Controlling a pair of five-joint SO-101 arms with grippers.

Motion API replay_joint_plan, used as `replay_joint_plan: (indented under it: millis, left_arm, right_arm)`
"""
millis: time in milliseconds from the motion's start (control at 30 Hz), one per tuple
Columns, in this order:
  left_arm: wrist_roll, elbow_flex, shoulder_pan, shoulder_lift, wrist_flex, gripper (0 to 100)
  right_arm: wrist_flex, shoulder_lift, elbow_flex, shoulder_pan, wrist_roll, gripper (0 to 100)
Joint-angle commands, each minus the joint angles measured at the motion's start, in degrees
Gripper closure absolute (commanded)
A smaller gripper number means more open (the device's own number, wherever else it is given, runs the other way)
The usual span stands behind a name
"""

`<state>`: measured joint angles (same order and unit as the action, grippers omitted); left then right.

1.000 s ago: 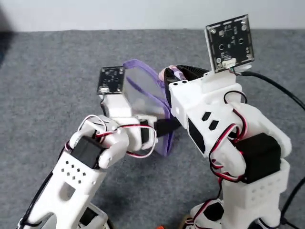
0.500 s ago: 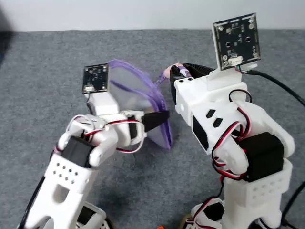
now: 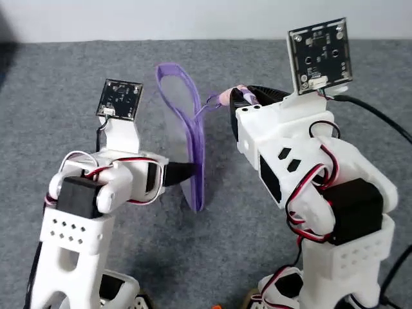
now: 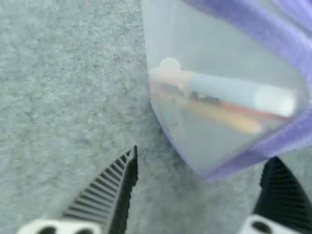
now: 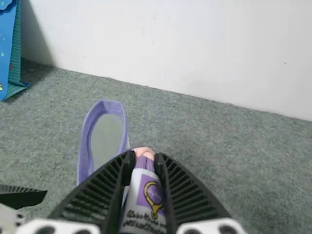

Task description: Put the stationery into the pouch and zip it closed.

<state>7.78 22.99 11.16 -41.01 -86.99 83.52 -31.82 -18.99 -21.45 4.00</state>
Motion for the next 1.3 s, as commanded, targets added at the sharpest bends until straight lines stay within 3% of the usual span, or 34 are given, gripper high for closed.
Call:
replay_joint_plan:
  millis: [0,167,333,667,1000,1267]
  left_arm:
    - [-4.22,-7.60,-1.58,-0.97,-5.63,62]
    - [-5.98,-14.37,-1.76,-0.97,-13.36,62]
    - [-0.88,-17.54,0.97,-0.97,-13.45,62]
    - [22.51,-16.92,21.19,-0.35,-11.34,55]
    - [31.30,-3.82,19.69,-0.35,1.41,55]
    - [30.77,-3.82,13.80,-0.88,-2.46,55]
  right_arm:
    - [0.13,0.40,-0.18,-0.04,0.26,99.1]
    - [4.35,-0.22,-0.44,-4.26,0.35,99.1]
    - [4.09,-0.75,-0.44,-5.14,0.53,99.1]
    - [-0.48,-1.01,-0.44,-5.23,0.44,99.1]
    - [-0.04,-1.36,-0.53,-8.92,0.44,99.1]
    - [-0.31,-1.27,-0.53,-8.84,0.44,99.1]
